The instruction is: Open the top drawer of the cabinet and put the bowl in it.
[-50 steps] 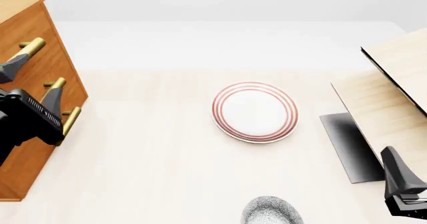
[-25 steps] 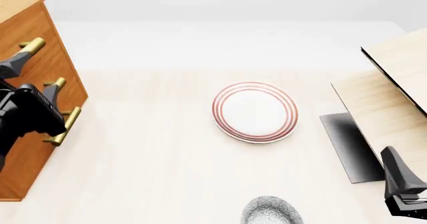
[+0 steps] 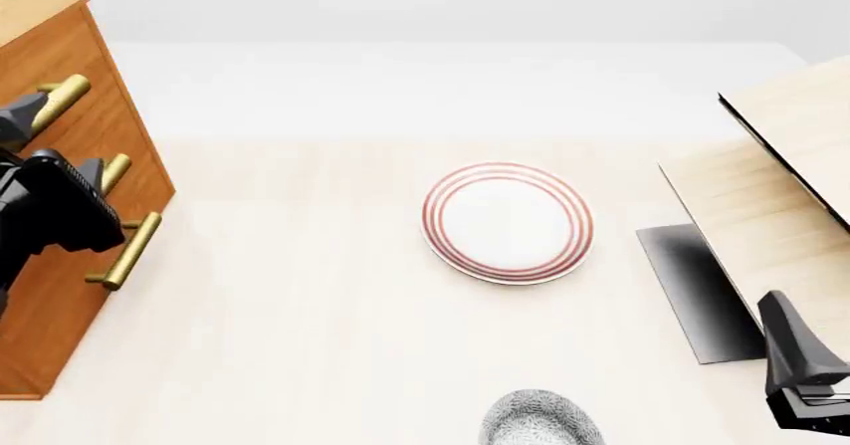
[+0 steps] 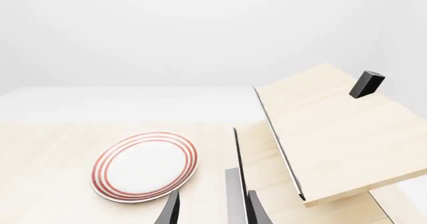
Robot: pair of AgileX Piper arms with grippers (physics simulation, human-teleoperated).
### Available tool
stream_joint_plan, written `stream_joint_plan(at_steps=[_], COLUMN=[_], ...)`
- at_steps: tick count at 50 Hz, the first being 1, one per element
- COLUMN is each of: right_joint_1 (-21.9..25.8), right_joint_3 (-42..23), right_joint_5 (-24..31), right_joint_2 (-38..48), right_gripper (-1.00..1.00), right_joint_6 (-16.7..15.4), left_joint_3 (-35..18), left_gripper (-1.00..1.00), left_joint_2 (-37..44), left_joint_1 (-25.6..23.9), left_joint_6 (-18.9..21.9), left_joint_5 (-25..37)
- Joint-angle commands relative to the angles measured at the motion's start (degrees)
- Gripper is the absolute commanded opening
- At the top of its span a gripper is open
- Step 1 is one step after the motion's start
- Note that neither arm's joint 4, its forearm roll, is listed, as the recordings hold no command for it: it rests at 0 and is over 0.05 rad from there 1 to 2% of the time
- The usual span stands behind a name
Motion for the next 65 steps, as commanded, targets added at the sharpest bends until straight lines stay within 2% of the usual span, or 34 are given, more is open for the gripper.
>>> stream_joint_plan(at_steps=[1,5,20,29,47,65], right_joint_1=[0.00,0.01,0.01,0.01,0.01,0.01], right_joint_3=[0.03,0.03,0.03,0.02,0.03,0.03], right_joint_5=[0.02,0.02,0.02,0.01,0.02,0.01], right_joint_2=[-0.08,-0.09,-0.06,-0.10,-0.05,-0.11], right_gripper=[1.00,1.00,1.00,1.00,1.00,1.00], right_joint_6=[-0.01,0.00,0.03,-0.02,0.02,-0.01], left_joint_3=[-0.82,-0.28,-2.62,-1.48,-2.82,-3.87], left_gripper=[1.00,1.00,1.00,1.00,1.00,1.00], left_joint_2=[1.13,2.34,1.48,2.86,8.72,11.51], left_joint_1=[1.55,2.03,3.55,4.94,6.48,9.55], left_joint_6=[-0.11,0.64,-0.31,-0.65,-1.65,-2.29], left_joint_5=[-0.29,-2.05,0.60,-1.49,-5.36,-6.64])
